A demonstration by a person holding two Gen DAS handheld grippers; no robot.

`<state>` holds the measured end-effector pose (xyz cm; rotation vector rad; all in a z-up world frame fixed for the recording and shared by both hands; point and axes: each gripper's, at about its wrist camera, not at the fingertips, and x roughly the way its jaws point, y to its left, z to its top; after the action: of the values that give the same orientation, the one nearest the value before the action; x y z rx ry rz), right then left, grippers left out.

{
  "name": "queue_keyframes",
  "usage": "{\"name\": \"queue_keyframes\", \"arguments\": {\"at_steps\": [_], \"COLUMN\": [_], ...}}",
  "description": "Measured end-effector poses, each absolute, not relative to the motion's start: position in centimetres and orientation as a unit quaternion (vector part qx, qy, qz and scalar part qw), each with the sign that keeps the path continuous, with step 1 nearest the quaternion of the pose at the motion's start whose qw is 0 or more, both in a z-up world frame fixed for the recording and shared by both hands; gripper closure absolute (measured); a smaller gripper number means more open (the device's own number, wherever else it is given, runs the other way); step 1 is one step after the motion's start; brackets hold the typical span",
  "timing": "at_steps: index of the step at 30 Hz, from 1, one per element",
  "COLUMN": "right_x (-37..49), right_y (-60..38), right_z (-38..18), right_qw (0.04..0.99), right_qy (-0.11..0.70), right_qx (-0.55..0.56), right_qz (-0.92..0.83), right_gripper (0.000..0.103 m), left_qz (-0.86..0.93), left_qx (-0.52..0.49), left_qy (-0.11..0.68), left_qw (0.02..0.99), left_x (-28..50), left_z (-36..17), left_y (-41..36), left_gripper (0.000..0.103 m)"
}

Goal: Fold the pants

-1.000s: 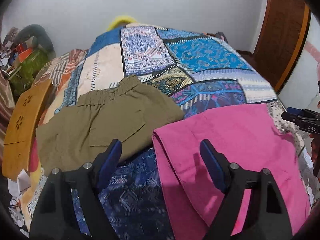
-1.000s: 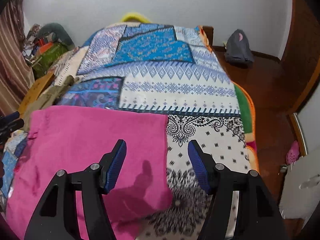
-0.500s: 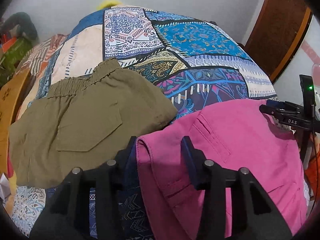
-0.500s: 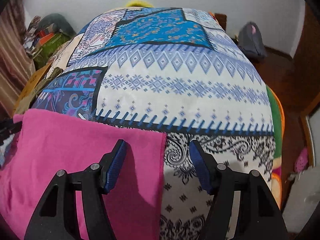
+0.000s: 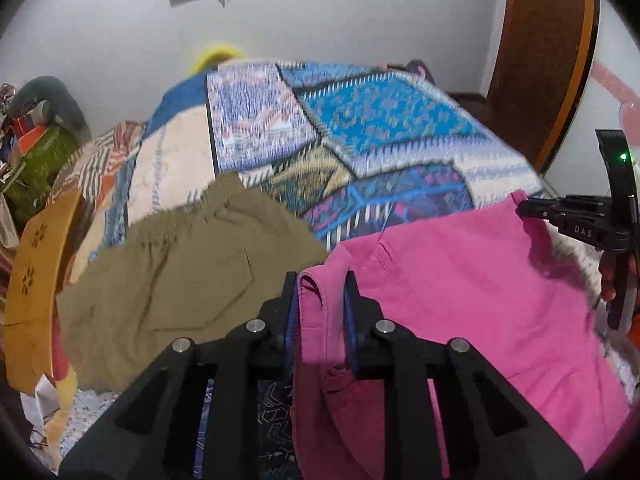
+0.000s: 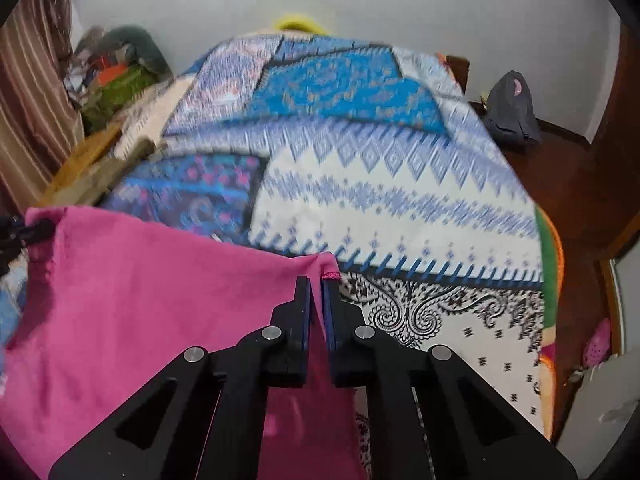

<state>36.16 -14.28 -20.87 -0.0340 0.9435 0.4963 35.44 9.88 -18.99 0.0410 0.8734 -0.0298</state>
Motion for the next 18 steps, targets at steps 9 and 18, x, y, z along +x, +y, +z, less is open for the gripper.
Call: {"name": "queue_keyframes", "arguments": {"at_steps": [9,18], "right_x": [33.1,27.5], "right_y": [-15.6,-17.5], "right_z": [-13.2,-8.6], "right_qw": [0.882,0.891], "right_qy": [0.4,0.379], "right_qx": [0.024,0.03], "right_qz": [0.249,0.251], "right_gripper": [0.097,0.097], "left_qz": [-0.03,-0.052], "left_qx": [-0.012,-0.004], "left_qy": [0.385,0.388], "left_qw": [0.922,0.92], "left_x": [33.6,27.9], "left_z": [-12.2,-8.7], "left_y": [10.4,9.2], "left_gripper": [0.083,0.089]}}
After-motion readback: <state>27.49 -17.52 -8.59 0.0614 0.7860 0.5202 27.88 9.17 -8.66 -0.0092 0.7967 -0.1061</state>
